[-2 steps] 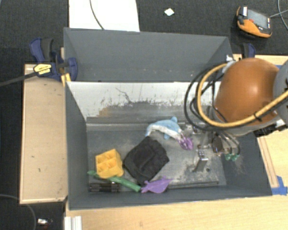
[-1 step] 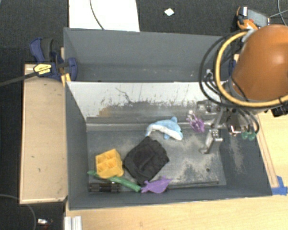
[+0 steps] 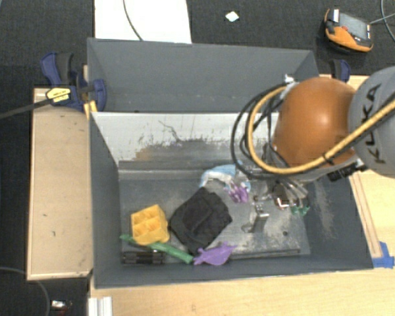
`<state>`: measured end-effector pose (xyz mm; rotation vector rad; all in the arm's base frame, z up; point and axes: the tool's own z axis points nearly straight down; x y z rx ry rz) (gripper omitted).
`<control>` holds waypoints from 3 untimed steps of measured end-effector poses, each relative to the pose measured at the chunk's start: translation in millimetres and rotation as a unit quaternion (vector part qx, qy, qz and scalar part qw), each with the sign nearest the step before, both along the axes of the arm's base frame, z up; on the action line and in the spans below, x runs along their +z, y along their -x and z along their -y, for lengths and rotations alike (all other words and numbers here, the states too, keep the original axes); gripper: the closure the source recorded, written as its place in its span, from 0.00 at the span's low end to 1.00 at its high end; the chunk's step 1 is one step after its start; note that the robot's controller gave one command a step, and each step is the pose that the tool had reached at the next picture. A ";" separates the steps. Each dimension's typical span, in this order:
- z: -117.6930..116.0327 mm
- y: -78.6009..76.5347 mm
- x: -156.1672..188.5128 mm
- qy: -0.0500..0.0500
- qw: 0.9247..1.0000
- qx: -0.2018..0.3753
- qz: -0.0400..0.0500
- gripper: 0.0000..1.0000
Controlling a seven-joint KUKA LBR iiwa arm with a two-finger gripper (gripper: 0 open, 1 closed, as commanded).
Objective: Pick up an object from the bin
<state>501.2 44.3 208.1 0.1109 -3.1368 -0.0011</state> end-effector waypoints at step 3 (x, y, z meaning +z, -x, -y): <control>-6.5 18.9 74.5 0.000 1.000 0.006 0.003 0.00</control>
Offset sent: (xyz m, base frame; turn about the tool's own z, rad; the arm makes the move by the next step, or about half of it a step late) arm -0.0136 0.0073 0.0413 -0.0229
